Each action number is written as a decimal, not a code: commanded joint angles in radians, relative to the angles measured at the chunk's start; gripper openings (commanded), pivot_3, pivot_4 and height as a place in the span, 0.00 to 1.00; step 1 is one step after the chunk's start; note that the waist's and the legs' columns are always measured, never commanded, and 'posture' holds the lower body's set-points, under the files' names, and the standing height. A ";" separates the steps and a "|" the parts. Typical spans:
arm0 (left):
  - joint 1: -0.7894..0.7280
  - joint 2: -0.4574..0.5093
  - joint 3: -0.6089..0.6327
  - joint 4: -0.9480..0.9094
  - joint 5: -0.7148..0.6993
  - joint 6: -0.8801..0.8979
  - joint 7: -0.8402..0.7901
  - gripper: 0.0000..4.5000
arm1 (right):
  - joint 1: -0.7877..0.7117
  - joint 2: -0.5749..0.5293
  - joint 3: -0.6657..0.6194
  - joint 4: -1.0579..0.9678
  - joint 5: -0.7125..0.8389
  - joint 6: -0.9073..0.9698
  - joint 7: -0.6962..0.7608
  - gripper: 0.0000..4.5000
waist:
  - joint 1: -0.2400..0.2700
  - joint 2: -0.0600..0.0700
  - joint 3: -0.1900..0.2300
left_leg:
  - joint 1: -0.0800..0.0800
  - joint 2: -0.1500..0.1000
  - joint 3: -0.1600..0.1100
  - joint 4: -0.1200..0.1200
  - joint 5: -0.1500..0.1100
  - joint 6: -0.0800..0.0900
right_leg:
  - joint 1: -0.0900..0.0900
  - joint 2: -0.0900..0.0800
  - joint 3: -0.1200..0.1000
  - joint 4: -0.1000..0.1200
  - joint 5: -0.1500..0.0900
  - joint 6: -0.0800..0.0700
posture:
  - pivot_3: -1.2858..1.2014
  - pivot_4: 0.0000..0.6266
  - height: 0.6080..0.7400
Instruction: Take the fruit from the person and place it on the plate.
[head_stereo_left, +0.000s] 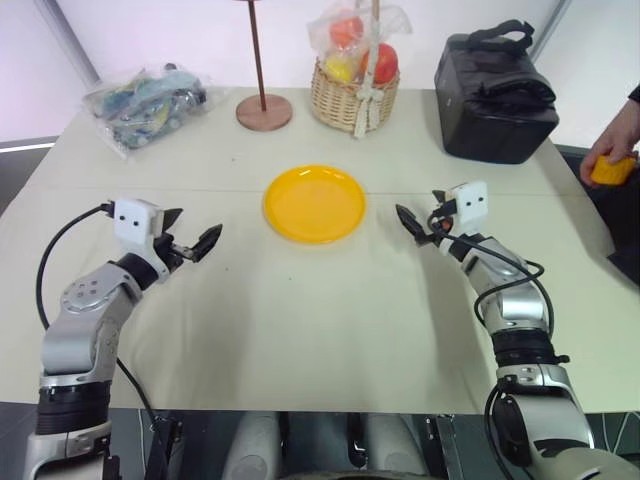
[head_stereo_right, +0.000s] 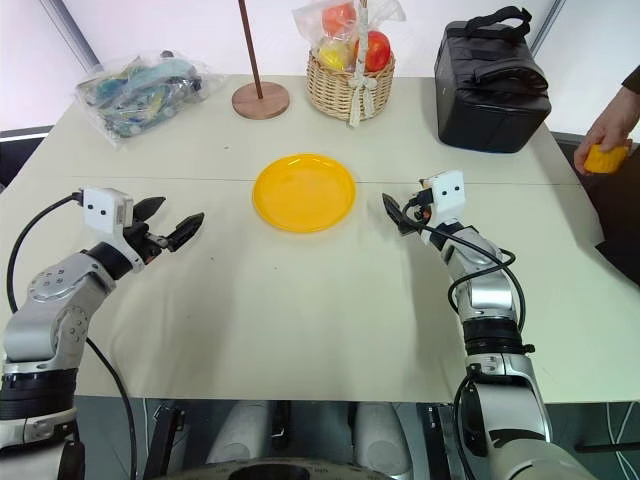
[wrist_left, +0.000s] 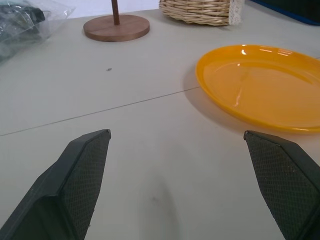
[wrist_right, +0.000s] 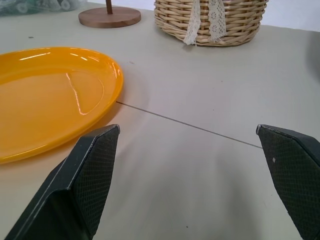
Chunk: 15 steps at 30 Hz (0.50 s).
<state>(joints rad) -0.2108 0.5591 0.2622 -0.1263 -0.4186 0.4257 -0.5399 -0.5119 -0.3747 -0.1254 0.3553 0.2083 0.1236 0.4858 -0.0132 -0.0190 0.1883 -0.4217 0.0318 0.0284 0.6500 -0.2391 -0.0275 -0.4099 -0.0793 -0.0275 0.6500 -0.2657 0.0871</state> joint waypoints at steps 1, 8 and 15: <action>-0.020 0.005 0.015 -0.019 -0.001 -0.021 0.000 1.00 | -0.023 -0.006 -0.010 -0.014 -0.001 -0.024 0.000 0.99 | 0.000 0.000 0.000 | 0.000 0.000 0.000 0.000 0.000 0.000 | 0.000 0.000 0.000 0.000 0.000 0.000 | 0.52 0.24 1.00; -0.012 0.017 0.025 -0.032 -0.011 -0.008 -0.007 1.00 | -0.024 -0.025 -0.010 -0.030 0.005 -0.011 0.023 0.99 | 0.000 0.000 0.000 | 0.000 0.000 0.000 0.000 0.000 0.000 | 0.000 0.000 0.000 0.000 0.000 0.000 | 0.52 0.24 1.00; 0.058 0.129 0.105 -0.127 -0.139 0.117 -0.117 1.00 | 0.036 -0.153 -0.027 -0.185 0.088 0.132 0.200 0.99 | 0.000 0.000 0.000 | 0.000 0.000 0.000 0.000 0.000 0.000 | 0.000 0.000 0.000 0.000 0.000 0.000 | 0.52 0.24 1.00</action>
<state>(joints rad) -0.1566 0.6559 0.3095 -0.1871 -0.4978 0.5078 -0.6202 -0.4795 -0.4975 -0.1238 0.2477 0.2529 0.2204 0.6462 -0.0134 -0.0188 0.1884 -0.4217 0.0324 0.0282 0.6497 -0.2392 -0.0275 -0.4099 -0.0793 -0.0275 0.6497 -0.2658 0.0870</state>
